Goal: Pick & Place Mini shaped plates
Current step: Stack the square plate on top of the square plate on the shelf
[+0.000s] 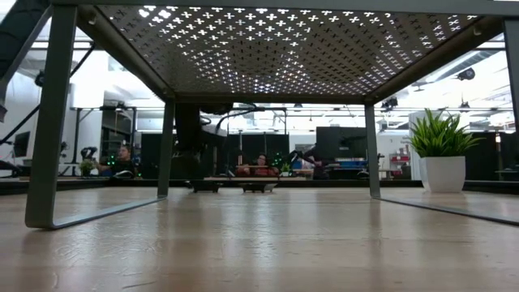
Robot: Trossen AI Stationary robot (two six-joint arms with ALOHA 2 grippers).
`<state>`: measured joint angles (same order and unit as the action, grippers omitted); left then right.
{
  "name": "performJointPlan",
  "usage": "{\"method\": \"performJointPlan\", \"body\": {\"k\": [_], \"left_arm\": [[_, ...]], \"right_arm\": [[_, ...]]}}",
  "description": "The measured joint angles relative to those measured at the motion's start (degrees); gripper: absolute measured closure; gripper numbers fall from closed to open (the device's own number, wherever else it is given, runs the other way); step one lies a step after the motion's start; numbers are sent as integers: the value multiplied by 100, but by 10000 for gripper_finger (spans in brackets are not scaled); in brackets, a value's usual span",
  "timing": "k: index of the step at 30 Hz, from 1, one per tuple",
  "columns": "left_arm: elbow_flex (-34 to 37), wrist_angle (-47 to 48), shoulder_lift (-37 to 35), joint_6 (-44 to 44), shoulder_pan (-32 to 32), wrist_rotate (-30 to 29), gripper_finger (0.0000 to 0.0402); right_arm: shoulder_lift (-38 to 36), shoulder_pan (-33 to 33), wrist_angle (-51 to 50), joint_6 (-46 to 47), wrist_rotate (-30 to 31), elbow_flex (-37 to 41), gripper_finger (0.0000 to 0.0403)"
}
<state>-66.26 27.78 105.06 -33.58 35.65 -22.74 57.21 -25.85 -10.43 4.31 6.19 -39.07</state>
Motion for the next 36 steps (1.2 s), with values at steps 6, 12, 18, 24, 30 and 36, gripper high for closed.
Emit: {"method": "performJointPlan", "body": {"k": [6,12,18,24,30,36], "left_arm": [[2,-60,152,-87,21,-226,280],[2,-273,212,-151,67,-269,280],[0,-273,212,-153,101,-219,308],[0,-234,212,-125,165,-207,387],[0,-187,194,-33,187,-158,400],[0,338,32,66,158,-183,401]], "right_arm": [[0,0,-4,1,-1,0,394],[0,2,1,-39,3,0,394],[0,2,-1,-75,155,0,394],[0,2,5,-106,285,0,394],[0,35,16,-176,299,0,394],[-4,37,32,-199,301,0,394]]}}
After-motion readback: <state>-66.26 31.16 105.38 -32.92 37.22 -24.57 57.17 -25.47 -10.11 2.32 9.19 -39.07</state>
